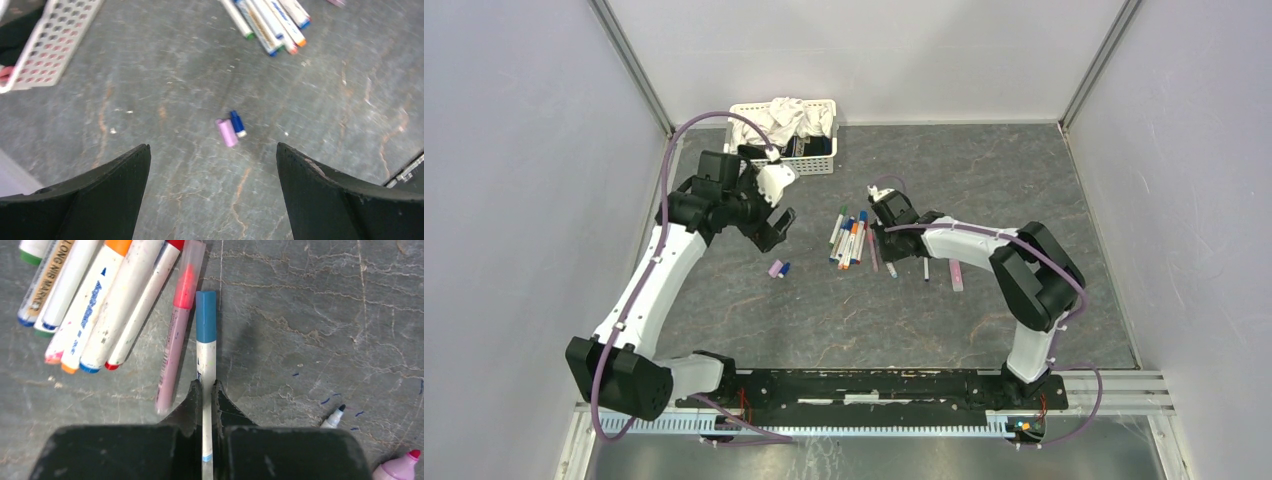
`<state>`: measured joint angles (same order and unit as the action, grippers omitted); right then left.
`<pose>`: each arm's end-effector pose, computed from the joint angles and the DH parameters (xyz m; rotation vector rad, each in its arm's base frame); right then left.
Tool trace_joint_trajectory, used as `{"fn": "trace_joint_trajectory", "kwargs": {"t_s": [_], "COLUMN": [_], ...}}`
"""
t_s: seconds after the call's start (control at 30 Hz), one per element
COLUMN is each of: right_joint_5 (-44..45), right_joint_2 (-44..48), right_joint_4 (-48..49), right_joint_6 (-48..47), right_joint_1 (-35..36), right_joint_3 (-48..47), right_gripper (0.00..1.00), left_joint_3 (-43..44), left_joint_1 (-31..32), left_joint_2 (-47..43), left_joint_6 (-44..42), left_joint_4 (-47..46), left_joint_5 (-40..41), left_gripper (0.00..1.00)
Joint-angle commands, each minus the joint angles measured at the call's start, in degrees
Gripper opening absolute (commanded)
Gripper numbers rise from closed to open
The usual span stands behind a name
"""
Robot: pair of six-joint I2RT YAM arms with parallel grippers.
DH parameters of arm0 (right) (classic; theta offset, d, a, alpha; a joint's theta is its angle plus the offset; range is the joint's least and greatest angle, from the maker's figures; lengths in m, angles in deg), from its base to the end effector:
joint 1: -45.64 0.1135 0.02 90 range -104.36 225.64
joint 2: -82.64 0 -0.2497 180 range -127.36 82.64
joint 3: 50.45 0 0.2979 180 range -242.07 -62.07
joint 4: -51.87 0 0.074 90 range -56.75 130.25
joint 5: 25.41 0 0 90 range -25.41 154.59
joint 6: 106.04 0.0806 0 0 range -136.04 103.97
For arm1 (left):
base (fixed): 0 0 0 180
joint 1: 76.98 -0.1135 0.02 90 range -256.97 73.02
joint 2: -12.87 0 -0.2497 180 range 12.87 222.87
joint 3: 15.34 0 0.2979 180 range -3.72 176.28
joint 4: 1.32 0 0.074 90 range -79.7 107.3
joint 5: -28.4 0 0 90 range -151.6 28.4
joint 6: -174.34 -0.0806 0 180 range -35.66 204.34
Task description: Open the pen caps
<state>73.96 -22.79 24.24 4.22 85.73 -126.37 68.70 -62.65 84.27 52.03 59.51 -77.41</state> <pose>0.3366 0.2662 0.0785 -0.3797 2.5316 0.1980 0.3163 -0.1035 0.3024 1.0558 2.1311 -0.1840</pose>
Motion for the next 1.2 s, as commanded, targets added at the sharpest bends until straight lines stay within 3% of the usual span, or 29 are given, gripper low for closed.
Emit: {"fn": "trace_joint_trajectory", "kwargs": {"t_s": [0.0, 0.13, 0.33, 0.57, 0.77, 0.87, 1.17], "right_joint_5": [-12.42, -26.37, -46.32, -57.25, -62.98, -64.17, -66.38], "right_joint_2": [6.75, 9.43, 9.93, 6.42, 5.11, 4.22, 2.24], "right_joint_4": [-1.62, -2.86, -1.02, -0.53, 4.09, 3.89, 6.64], "right_joint_6": [-2.11, -5.06, -4.96, -4.47, -1.81, -1.88, 0.45], "right_joint_1": [-3.08, -4.05, -1.66, 4.13, 6.32, 6.65, 6.75], "right_joint_3": [-0.8, -1.98, -2.51, -8.15, -8.76, -9.52, -9.81], "right_gripper": [0.0, 0.0, 0.0, 0.0, 0.0, 0.0, 0.0], "left_joint_3": [-4.93, -7.86, -10.55, -13.19, -14.32, -14.83, -14.61], "left_joint_1": [0.0, 1.44, 6.98, 11.25, 12.68, 12.91, 13.44], "left_joint_2": [-3.5, -7.05, -7.89, -6.83, -6.44, -6.37, -6.18], "left_joint_6": [-8.01, -14.19, -19.16, -26.35, -30.47, -32.87, -36.0], "left_joint_4": [2.36, 2.37, 2.37, 5.2, 7.89, 9.54, 12.49], "left_joint_5": [-11.08, -15.85, -15.97, -15.94, -17.14, -17.19, -18.04], "left_gripper": [1.0, 1.0, 1.0, 1.0, 0.93, 0.84, 0.46]}}
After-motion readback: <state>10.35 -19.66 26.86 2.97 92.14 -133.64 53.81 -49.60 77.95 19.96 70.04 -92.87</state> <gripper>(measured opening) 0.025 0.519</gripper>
